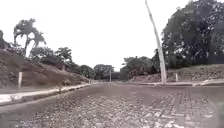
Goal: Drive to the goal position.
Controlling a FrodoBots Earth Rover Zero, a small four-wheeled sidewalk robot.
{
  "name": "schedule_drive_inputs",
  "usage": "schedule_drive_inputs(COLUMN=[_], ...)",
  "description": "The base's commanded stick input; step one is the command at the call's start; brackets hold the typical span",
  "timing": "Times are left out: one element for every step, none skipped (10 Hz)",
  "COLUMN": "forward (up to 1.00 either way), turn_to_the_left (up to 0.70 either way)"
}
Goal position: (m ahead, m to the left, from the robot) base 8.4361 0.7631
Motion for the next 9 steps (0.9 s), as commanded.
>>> schedule_drive_inputs(forward=[1.00,1.00,1.00,1.00,1.00,1.00,1.00,1.00,1.00], turn_to_the_left=[0.00,0.00,0.00,0.00,0.00,0.00,0.00,0.00,0.00])
